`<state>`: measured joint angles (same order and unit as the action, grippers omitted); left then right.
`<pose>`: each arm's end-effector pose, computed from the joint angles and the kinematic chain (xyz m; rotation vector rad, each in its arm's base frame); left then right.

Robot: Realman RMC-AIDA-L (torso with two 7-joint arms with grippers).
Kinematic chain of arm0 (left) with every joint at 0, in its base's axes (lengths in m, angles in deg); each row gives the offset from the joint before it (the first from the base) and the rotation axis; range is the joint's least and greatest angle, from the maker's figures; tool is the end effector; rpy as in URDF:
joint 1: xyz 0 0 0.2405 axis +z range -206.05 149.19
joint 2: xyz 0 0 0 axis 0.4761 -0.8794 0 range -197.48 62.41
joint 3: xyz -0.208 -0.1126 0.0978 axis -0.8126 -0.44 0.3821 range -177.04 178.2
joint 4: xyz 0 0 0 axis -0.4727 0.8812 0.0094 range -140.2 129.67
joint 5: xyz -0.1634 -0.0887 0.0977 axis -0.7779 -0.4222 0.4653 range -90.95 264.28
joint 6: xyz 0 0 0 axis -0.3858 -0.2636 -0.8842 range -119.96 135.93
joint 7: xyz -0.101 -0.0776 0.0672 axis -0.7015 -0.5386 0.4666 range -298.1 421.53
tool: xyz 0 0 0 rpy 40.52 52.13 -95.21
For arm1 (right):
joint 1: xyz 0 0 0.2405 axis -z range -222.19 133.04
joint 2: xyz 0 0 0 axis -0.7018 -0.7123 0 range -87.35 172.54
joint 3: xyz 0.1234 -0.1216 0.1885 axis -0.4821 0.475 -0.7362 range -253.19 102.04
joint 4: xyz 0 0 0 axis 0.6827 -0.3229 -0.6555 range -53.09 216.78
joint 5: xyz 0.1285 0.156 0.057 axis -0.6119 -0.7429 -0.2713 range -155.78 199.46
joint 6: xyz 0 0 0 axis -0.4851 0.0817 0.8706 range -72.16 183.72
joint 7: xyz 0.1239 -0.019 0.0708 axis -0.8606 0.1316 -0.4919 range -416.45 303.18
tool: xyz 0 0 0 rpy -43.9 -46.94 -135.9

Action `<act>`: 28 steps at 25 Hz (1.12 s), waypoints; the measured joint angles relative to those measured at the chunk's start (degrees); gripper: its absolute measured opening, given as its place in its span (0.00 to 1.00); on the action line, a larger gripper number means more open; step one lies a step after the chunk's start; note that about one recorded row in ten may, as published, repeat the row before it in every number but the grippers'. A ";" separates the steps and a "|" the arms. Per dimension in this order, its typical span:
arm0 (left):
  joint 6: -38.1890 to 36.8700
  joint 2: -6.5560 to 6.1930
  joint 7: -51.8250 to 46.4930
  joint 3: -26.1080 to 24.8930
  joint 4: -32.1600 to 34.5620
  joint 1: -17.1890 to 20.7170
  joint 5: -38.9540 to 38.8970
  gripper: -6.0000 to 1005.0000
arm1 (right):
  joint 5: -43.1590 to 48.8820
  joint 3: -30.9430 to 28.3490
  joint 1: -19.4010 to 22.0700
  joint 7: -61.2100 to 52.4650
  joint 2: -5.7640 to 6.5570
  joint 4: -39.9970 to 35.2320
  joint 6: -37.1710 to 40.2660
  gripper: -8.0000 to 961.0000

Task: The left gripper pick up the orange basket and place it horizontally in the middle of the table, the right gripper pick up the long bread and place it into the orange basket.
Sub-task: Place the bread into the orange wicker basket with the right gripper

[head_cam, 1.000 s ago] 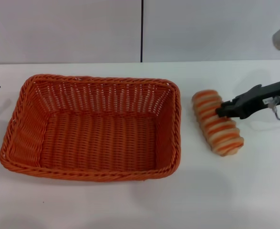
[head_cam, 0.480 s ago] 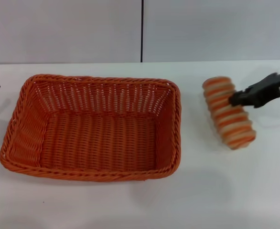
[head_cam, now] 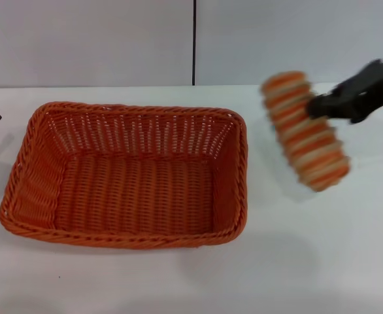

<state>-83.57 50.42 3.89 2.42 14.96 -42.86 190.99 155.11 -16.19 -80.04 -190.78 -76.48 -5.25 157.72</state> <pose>-0.3750 0.2417 0.0535 -1.8071 -0.7937 -1.0139 0.1401 0.3489 0.0656 -2.7701 0.7515 -0.0268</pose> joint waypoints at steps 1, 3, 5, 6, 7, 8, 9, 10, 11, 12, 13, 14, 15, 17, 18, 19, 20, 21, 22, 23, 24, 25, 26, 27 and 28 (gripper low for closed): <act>0.00 0.00 0.00 0.00 0.00 0.00 0.00 0.75 | 0.00 0.00 0.00 0.00 0.00 0.00 0.00 0.08; 0.01 0.00 0.00 0.00 0.00 -0.02 0.00 0.75 | -3.56 3.20 -1.08 -0.40 0.00 -0.12 0.83 0.06; 0.00 0.00 0.00 0.00 0.00 -0.01 0.00 0.75 | -9.09 7.89 -2.78 -0.45 0.12 0.52 1.42 0.05; 0.00 0.00 0.00 0.00 0.00 -0.01 0.00 0.75 | -9.09 7.89 -2.78 -0.45 0.12 0.52 1.42 0.04; 0.01 0.00 0.00 0.01 0.00 -0.01 0.00 0.75 | -12.01 10.29 -3.85 -0.07 0.18 1.57 1.39 0.04; 0.01 0.00 0.00 0.01 0.00 -0.01 0.00 0.75 | -12.01 10.29 -3.85 -0.07 0.18 1.57 1.39 0.04; 0.01 0.00 0.00 0.00 0.00 0.00 0.00 0.75 | -13.13 11.42 -4.43 0.46 0.21 2.28 1.19 0.04; 0.00 0.00 0.08 0.01 -0.02 0.01 0.00 0.75 | -14.37 13.07 -5.21 2.19 0.22 3.63 0.24 0.04; 0.00 0.00 0.08 0.01 -0.02 0.01 0.00 0.75 | -14.37 13.07 -5.21 2.19 0.22 3.63 0.24 0.04; 0.00 0.00 0.20 0.00 -0.03 0.02 0.00 0.75 | -14.76 14.25 -5.65 5.08 0.23 5.17 -1.04 0.04; 0.00 0.00 0.36 0.00 -0.05 0.04 0.00 0.75 | -14.76 14.25 -5.65 5.08 0.23 5.17 -1.04 0.04; -0.01 0.00 0.51 0.01 -0.08 0.08 0.00 0.75 | -15.12 14.67 -5.77 6.92 0.22 6.10 -1.65 0.03; -0.01 0.00 0.60 0.01 -0.09 0.14 0.00 0.75 | -16.65 14.95 -5.82 11.17 0.20 7.96 -2.29 0.03; -0.02 0.00 0.64 0.00 -0.10 0.25 0.00 0.75 | -17.81 14.86 -5.79 13.51 0.20 9.13 -2.42 0.03; -0.04 0.00 0.64 0.00 -0.10 0.32 0.00 0.75 | -19.07 14.60 -5.79 15.52 0.21 10.36 -2.54 0.03; -0.11 0.00 0.65 0.01 -0.10 0.37 0.00 0.75 | -20.07 14.36 -5.84 17.27 0.24 11.53 -2.66 0.03; -0.24 0.00 0.66 0.01 -0.13 0.45 0.00 0.75 | -21.09 14.08 -6.06 19.83 0.30 13.14 -3.17 0.03; -0.24 0.00 0.66 0.01 -0.13 0.45 0.00 0.75 | -21.09 14.08 -6.06 19.83 0.30 13.14 -3.17 0.03; -0.33 0.00 0.66 0.00 -0.27 0.50 0.00 0.75 | -21.31 14.07 -6.18 21.65 0.33 14.09 -4.16 0.03; -0.33 0.00 0.66 0.00 -0.27 0.50 0.00 0.75 | -21.31 14.07 -6.18 21.65 0.33 14.09 -4.16 0.03; -0.37 0.00 0.67 0.01 -0.44 0.50 0.00 0.75 | -21.34 14.17 -6.21 22.42 0.33 14.54 -4.85 0.03; -0.41 0.00 0.68 0.01 -0.76 0.50 0.00 0.75 | -21.31 14.38 -6.23 23.35 0.33 15.34 -6.19 0.03; -0.41 0.00 0.68 0.01 -0.76 0.50 0.00 0.75 | -21.31 14.38 -6.23 23.35 0.33 15.34 -6.19 0.03; -0.43 0.00 0.69 0.01 -0.89 0.50 0.00 0.75 | -21.13 14.46 -6.24 24.23 0.34 16.19 -7.13 0.03; -0.42 0.00 0.69 0.01 -0.91 0.52 0.00 0.75 | -21.13 14.46 -6.24 24.23 0.34 16.19 -7.13 0.03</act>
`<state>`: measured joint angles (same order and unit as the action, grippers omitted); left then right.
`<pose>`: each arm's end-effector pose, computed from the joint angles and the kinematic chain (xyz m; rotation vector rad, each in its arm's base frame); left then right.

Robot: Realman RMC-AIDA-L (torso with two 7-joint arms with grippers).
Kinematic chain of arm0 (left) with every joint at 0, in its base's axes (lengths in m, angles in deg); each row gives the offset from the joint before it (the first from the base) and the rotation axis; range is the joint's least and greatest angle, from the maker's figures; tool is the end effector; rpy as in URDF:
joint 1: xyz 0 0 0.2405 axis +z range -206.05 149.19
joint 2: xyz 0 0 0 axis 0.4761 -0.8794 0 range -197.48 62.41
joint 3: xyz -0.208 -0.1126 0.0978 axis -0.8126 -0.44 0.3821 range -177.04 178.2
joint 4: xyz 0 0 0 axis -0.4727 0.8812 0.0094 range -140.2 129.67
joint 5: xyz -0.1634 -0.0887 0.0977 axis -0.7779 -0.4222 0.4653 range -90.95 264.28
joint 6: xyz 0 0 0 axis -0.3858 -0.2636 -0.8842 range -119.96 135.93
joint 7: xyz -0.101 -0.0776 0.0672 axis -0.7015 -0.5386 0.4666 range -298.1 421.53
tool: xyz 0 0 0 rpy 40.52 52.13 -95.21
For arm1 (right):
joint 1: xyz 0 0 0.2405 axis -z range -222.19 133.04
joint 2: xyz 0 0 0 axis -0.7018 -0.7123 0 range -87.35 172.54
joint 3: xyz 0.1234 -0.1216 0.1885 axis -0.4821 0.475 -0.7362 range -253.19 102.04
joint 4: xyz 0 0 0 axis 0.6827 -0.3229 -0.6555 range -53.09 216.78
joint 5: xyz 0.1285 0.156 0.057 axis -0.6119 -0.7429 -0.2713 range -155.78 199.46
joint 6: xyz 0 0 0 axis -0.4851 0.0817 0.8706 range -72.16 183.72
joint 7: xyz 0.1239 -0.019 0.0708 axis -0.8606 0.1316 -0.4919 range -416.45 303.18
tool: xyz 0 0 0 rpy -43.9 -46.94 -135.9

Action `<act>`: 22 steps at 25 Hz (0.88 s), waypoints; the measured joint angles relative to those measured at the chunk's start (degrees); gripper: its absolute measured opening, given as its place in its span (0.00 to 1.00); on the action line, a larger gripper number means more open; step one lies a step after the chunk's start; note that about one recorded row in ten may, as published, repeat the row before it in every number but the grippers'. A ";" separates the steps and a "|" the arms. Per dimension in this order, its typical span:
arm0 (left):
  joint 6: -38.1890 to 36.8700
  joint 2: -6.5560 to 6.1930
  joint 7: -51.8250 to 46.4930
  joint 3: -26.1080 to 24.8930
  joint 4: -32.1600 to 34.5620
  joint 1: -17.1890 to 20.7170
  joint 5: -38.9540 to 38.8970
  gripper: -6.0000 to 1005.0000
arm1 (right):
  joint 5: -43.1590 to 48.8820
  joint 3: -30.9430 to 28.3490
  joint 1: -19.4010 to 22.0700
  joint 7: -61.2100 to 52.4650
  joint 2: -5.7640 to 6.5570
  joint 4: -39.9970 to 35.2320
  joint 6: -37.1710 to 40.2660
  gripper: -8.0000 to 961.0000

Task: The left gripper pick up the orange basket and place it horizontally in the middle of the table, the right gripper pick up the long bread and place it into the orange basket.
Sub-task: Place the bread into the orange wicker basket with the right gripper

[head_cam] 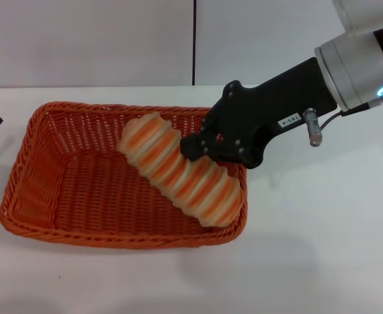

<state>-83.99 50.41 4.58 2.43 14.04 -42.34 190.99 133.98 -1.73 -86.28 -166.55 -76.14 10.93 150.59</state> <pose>-0.3752 0.2376 0.0505 -1.8051 -0.7971 -1.0207 0.0817 0.3403 -0.0088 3.0641 -0.0503 -0.2543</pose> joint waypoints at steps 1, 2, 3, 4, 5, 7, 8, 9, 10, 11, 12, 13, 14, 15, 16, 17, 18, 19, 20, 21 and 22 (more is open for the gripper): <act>0.00 0.00 0.00 0.00 0.00 0.02 0.00 0.75 | 0.05 -0.01 0.02 0.76 0.00 0.49 -0.40 0.03; 0.00 0.00 0.00 0.00 0.00 0.10 0.00 0.75 | 0.08 -0.21 0.22 2.67 0.00 1.25 -1.19 0.03; 0.00 0.00 0.00 0.00 0.00 0.10 0.00 0.75 | 0.08 -0.21 0.22 2.67 0.00 1.25 -1.19 0.03; 0.00 0.00 0.00 0.00 -0.06 0.12 0.00 0.75 | -0.06 -0.55 0.48 4.53 -0.03 2.10 -1.71 0.03; 0.00 0.00 0.01 0.00 -0.18 0.14 0.00 0.75 | -0.06 -0.55 0.48 4.53 -0.03 2.10 -1.71 0.03; -0.03 0.00 0.01 0.00 -0.56 0.16 0.00 0.75 | -0.77 -0.91 0.62 7.44 -0.12 3.82 -2.15 0.03; -0.03 0.00 0.01 0.00 -0.56 0.16 0.00 0.75 | -0.77 -0.91 0.62 7.44 -0.12 3.82 -2.15 0.03; -0.03 0.00 0.01 0.00 -0.60 0.16 0.00 0.75 | -1.14 -0.70 0.62 9.76 -0.15 4.93 -2.30 0.03; -0.03 0.00 0.01 0.00 -0.60 0.16 0.00 0.75 | -1.14 -0.70 0.62 9.76 -0.15 4.93 -2.30 0.03; -0.03 0.00 0.01 0.00 -0.60 0.16 0.00 0.75 | -1.26 -0.60 0.64 10.93 -0.18 5.35 -2.31 0.03; -0.02 0.00 0.01 0.00 -0.60 0.15 0.00 0.75 | -2.12 -0.46 0.91 13.85 -0.22 6.33 -2.55 0.03; -0.02 0.00 0.01 0.00 -0.60 0.15 0.00 0.75 | -2.12 -0.46 0.91 13.85 -0.22 6.33 -2.55 0.04; -0.02 0.00 0.01 0.00 -0.61 0.14 0.00 0.75 | -3.68 -0.58 1.34 16.25 -0.26 7.61 -3.51 0.06; -0.02 0.00 0.01 0.00 -0.60 0.14 0.00 0.75 | -3.68 -0.58 1.34 16.25 -0.26 7.61 -3.51 0.07; -0.03 0.00 0.01 0.00 -0.60 0.13 0.00 0.75 | -4.35 -0.70 1.51 17.08 -0.26 8.06 -4.11 0.08; -0.03 0.00 0.01 0.00 -0.60 0.13 0.00 0.75 | -4.93 -0.90 1.88 18.29 -0.26 8.56 -5.89 0.10; -0.03 0.00 0.01 0.00 -0.59 0.12 0.00 0.75 | -4.93 -0.90 1.88 18.29 -0.26 8.56 -5.89 0.12; -0.03 0.00 0.01 0.00 -0.59 0.12 0.00 0.75 | -5.00 -0.79 2.27 18.82 -0.26 8.60 -7.77 0.14; -0.02 0.00 0.01 0.00 -0.60 0.11 0.00 0.75 | -5.00 -0.79 2.27 18.82 -0.26 8.60 -7.77 0.16; -0.01 0.00 0.01 0.00 -0.61 0.11 0.00 0.75 | -5.01 -0.64 2.39 18.96 -0.26 8.60 -8.75 0.18; 0.06 0.01 0.00 0.00 -0.64 0.11 0.00 0.75 | -5.02 -0.54 2.46 19.05 -0.26 8.63 -10.00 0.21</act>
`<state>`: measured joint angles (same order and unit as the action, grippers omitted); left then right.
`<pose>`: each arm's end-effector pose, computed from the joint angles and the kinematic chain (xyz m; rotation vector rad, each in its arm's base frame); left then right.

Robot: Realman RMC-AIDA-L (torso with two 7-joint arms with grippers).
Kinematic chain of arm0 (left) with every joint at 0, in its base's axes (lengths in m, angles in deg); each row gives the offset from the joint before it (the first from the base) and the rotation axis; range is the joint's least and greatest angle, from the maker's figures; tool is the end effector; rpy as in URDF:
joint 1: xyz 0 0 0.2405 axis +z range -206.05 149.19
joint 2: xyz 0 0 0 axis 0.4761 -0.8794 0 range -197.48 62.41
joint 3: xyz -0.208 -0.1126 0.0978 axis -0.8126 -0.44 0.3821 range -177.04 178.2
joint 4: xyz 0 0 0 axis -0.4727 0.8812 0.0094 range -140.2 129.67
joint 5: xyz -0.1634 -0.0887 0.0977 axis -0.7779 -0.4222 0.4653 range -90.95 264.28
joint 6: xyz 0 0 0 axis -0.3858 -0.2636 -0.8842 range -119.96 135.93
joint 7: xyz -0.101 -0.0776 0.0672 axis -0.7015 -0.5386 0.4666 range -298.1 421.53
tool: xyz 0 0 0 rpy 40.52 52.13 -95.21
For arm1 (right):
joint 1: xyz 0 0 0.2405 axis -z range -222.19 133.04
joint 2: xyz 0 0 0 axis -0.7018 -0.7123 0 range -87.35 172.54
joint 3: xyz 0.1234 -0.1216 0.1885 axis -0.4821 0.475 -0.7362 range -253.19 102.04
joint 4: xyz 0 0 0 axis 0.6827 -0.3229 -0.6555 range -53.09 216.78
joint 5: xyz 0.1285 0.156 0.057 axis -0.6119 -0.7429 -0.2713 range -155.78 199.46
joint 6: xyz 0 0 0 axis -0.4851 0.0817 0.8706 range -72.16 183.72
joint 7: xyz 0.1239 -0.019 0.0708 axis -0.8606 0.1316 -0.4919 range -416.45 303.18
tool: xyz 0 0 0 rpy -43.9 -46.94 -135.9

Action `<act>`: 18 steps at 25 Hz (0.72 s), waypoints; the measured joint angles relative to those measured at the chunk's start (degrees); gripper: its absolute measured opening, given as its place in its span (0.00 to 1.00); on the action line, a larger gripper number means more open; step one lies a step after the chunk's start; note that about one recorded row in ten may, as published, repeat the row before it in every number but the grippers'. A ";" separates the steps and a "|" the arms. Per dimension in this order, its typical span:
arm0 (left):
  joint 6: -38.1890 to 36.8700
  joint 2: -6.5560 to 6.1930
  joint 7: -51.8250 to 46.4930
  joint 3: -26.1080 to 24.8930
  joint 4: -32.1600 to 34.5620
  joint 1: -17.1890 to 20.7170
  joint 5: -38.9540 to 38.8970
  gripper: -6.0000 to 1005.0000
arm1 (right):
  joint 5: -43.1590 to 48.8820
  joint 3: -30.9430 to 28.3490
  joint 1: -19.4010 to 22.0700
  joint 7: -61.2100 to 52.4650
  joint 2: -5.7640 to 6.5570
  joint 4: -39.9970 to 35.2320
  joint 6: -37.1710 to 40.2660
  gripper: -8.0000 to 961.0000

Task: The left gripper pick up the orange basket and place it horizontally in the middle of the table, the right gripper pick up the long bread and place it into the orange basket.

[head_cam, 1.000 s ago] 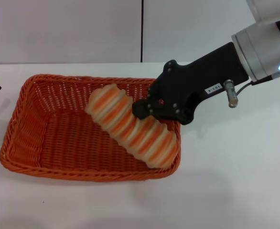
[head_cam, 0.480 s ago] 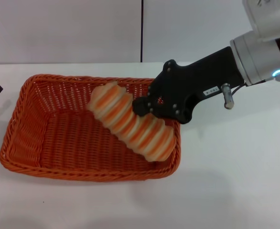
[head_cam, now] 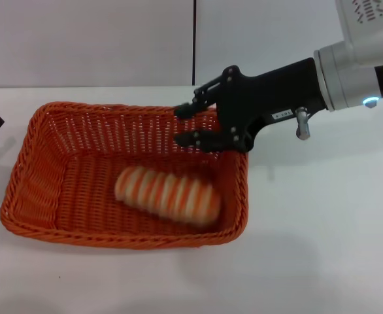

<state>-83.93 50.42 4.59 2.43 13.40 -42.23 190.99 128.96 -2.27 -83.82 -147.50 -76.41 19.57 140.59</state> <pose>-0.3751 0.2367 0.0482 -1.8017 -0.8080 -1.0283 0.1063 0.3576 -0.0221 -3.0402 -0.1487 0.4354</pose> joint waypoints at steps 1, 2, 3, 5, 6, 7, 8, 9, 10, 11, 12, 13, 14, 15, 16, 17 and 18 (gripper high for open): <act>0.00 0.00 0.00 0.00 0.00 0.00 0.00 0.75 | 0.00 0.00 0.00 0.00 0.00 0.00 0.00 0.23; 0.04 0.00 0.00 0.00 0.00 0.00 0.00 0.75 | -0.02 -0.29 0.32 0.06 0.00 -0.53 -0.53 0.25; 0.07 0.00 0.00 0.00 -0.01 0.01 0.00 0.75 | -0.02 -0.29 0.32 0.06 0.00 -0.53 -0.53 0.27; 0.12 0.00 0.11 0.00 -0.02 0.00 0.00 0.75 | -0.48 -0.63 2.00 -0.67 0.00 -3.16 -1.31 0.34; 0.12 0.00 0.44 0.00 -0.03 0.00 0.00 0.75 | -0.48 -0.63 2.00 -0.67 0.00 -3.16 -1.31 0.39; 0.11 0.00 1.02 -0.03 -0.03 0.00 0.00 0.75 | -0.76 -0.72 2.79 -1.12 0.00 -4.18 -1.73 0.44; 0.00 0.00 1.88 -0.18 -0.04 0.02 -0.06 0.75 | -1.32 -0.96 4.20 -1.80 0.00 -5.77 -2.49 0.48; 0.00 0.00 1.88 -0.18 -0.04 0.02 -0.06 0.75 | -1.96 -1.18 5.47 -2.31 -0.01 -7.05 -3.13 0.53; -0.43 0.02 4.15 -0.90 -0.27 0.27 -0.52 0.75 | -4.36 -2.25 8.82 -2.96 0.00 -9.15 -4.77 0.54; -0.43 0.02 4.15 -0.90 -0.27 0.27 -0.52 0.75 | -4.36 -2.25 8.82 -2.96 0.00 -9.15 -4.77 0.54; -0.73 0.04 5.56 -1.46 -0.71 0.46 -0.88 0.75 | -8.29 -3.85 13.07 -2.97 0.00 -10.07 -7.17 0.54; -1.09 0.05 6.86 -2.00 -1.36 0.79 -1.26 0.75 | -8.29 -3.85 13.07 -2.97 0.00 -10.07 -7.17 0.55; -1.80 0.03 9.10 -2.59 -2.39 1.39 -2.00 0.75 | -10.75 -4.59 15.28 -2.34 0.00 -10.10 -8.42 0.55; -2.11 0.03 10.32 -2.78 -2.87 1.67 -2.32 0.75 | -15.09 -6.26 19.34 -0.01 -0.07 -9.11 -10.57 0.56; -2.66 0.04 12.33 -2.92 -3.61 2.21 -2.91 0.75 | -15.09 -6.26 19.34 -0.01 -0.07 -9.11 -10.57 0.56; -3.00 0.08 13.79 -3.00 -4.10 2.56 -3.25 0.75 | -17.57 -7.32 21.32 2.13 -0.11 -8.04 -11.38 0.56; -3.00 0.08 13.79 -3.00 -4.10 2.56 -3.25 0.75 | -19.93 -8.42 23.18 4.57 -0.20 -6.45 -11.68 0.56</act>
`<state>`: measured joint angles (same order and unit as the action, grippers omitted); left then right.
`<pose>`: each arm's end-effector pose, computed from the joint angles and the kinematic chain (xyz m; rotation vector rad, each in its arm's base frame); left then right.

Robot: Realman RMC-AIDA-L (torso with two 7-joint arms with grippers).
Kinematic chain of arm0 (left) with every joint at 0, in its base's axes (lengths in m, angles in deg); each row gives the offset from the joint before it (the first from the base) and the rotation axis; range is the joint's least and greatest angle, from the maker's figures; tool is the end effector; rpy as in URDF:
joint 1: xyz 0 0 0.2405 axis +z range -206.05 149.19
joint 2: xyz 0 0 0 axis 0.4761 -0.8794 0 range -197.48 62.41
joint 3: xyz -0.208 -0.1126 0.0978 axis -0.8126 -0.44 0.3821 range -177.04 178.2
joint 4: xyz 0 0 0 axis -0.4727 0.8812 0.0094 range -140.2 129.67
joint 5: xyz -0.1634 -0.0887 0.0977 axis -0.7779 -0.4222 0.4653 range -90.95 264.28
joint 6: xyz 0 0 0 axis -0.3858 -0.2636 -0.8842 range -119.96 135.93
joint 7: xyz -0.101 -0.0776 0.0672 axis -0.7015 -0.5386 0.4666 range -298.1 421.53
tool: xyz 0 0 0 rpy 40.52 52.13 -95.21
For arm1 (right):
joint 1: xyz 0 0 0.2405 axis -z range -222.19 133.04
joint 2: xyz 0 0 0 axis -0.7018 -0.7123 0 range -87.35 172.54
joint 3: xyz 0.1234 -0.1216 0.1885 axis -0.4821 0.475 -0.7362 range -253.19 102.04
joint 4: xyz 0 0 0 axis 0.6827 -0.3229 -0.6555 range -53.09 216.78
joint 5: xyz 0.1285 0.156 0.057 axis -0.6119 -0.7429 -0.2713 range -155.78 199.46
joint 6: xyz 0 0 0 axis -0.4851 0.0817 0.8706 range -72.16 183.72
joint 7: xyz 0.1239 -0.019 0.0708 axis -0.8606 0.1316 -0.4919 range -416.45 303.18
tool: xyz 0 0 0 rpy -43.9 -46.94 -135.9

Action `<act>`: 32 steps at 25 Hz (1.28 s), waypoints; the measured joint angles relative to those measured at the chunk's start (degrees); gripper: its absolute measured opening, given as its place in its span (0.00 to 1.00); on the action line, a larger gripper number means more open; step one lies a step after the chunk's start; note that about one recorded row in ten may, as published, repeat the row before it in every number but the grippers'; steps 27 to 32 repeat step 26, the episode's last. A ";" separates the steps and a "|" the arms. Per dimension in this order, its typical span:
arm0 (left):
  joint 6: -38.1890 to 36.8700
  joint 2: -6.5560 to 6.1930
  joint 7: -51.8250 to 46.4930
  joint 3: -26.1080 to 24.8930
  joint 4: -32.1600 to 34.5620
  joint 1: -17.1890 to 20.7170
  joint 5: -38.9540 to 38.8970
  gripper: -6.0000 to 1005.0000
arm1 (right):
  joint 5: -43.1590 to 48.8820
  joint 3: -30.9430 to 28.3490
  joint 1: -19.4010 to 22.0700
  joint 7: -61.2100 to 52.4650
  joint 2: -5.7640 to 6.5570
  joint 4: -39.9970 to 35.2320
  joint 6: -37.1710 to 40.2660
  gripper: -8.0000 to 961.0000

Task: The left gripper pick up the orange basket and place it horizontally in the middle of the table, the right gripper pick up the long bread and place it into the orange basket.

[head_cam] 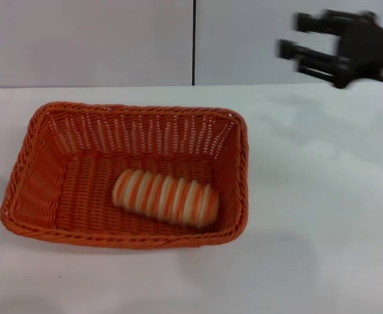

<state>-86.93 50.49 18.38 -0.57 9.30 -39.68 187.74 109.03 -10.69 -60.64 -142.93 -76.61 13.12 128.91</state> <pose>-0.3778 0.2182 0.0499 -1.7137 -0.6174 -0.9642 0.1994 0.3416 0.0532 -2.4529 0.3017 0.8025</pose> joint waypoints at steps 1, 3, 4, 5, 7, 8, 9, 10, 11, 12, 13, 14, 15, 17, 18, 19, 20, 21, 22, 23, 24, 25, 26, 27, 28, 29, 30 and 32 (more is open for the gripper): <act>-0.60 0.04 3.25 -0.37 -1.37 0.76 -0.79 0.75 | -2.92 -1.09 1.35 2.86 0.00 1.84 0.05 0.56; -1.14 0.05 5.94 -1.23 -2.46 1.68 -1.66 0.75 | -10.24 -3.46 4.24 10.06 0.10 7.33 1.02 0.56; -1.14 0.05 5.94 -1.23 -2.46 1.68 -1.66 0.75 | -16.48 -5.75 6.33 18.05 0.21 12.67 3.04 0.56; -1.28 0.05 6.57 -1.54 -2.66 1.94 -1.88 0.75 | -16.48 -5.75 6.33 18.05 0.21 12.67 3.04 0.56; -1.74 0.06 8.16 -3.67 -3.55 2.94 -2.67 0.75 | -24.55 -10.12 8.23 31.33 0.18 23.01 8.32 0.56; -1.80 0.07 8.36 -4.51 -3.91 3.20 -2.76 0.75 | -24.55 -10.12 8.23 31.33 0.18 23.01 8.32 0.56; -1.85 0.18 8.71 -5.54 -4.22 3.49 -2.80 0.75 | -27.07 -11.43 8.27 35.72 0.17 26.76 10.45 0.56; -1.87 0.22 9.17 -5.83 -4.53 3.66 -2.81 0.75 | -30.05 -12.94 8.14 40.56 0.19 31.43 12.88 0.56; -1.89 0.25 9.48 -5.95 -4.72 3.73 -2.81 0.75 | -33.15 -14.36 7.78 45.29 0.21 36.97 15.19 0.56; -1.93 0.26 10.24 -6.15 -5.27 3.90 -2.83 0.75 | -35.57 -15.40 7.26 48.94 0.26 41.37 16.68 0.56; -1.99 0.27 11.05 -6.31 -5.87 4.10 -2.82 0.75 | -37.98 -16.31 6.70 52.53 0.28 45.44 18.07 0.56; -2.13 0.25 13.18 -7.15 -7.46 4.53 -2.84 0.75 | -42.71 -18.27 5.11 59.78 0.22 53.31 19.51 0.56; -2.13 0.25 13.18 -7.15 -7.46 4.53 -2.84 0.75 | -42.71 -18.27 5.11 59.78 0.22 53.31 19.51 0.56; -2.26 0.30 15.47 -8.47 -9.40 4.87 -2.84 0.75 | -47.15 -20.07 2.70 64.56 0.13 60.98 19.32 0.56; -2.29 0.33 16.76 -9.24 -10.61 5.02 -2.84 0.75 | -47.15 -20.07 2.70 64.56 0.13 60.98 19.32 0.56; -2.31 0.36 18.02 -10.13 -11.84 5.22 -2.85 0.75 | -48.14 -20.54 1.99 65.15 0.13 62.78 18.91 0.56; -2.31 0.39 19.23 -10.87 -12.93 5.38 -2.84 0.75 | -49.26 -21.22 1.19 65.87 0.14 64.49 18.11 0.56; -2.33 0.41 20.72 -11.58 -14.07 5.52 -2.85 0.75 | -49.94 -21.82 0.67 66.37 0.12 65.43 17.35 0.56; -2.22 0.50 24.05 -12.51 -16.06 5.65 -2.84 0.75 | -50.67 -23.20 -0.23 67.06 0.06 66.27 15.70 0.56; -2.22 0.50 24.05 -12.51 -16.06 5.65 -2.84 0.75 | -50.67 -23.20 -0.23 67.06 0.06 66.27 15.70 0.56; -1.93 0.52 25.43 -12.76 -16.79 5.66 -2.84 0.75 | -50.78 -23.63 -0.60 67.22 0.10 66.41 14.94 0.56; -1.53 0.54 26.70 -13.08 -17.53 5.63 -2.84 0.75 | -50.79 -23.78 -0.86 67.25 0.21 66.42 14.47 0.56; -1.08 0.54 27.43 -13.48 -18.12 5.52 -2.84 0.75 | -50.80 -23.82 -1.07 67.27 0.28 66.40 14.16 0.56; -1.08 0.54 27.43 -13.48 -18.12 5.52 -2.84 0.75 | -50.80 -23.82 -1.07 67.27 0.28 66.40 14.16 0.56; -1.08 0.54 27.43 -13.48 -18.12 5.52 -2.84 0.75 | -50.80 -23.82 -1.07 67.27 0.28 66.40 14.16 0.56; -1.08 0.54 27.43 -13.48 -18.12 5.52 -2.84 0.75 | -50.80 -23.82 -1.07 67.27 0.28 66.40 14.16 0.56; -1.08 0.54 27.43 -13.48 -18.12 5.52 -2.84 0.75 | -50.80 -23.82 -1.07 67.27 0.28 66.40 14.16 0.56; -1.08 0.54 27.43 -13.48 -18.12 5.52 -2.84 0.75 | -50.80 -23.82 -1.07 67.27 0.28 66.40 14.16 0.56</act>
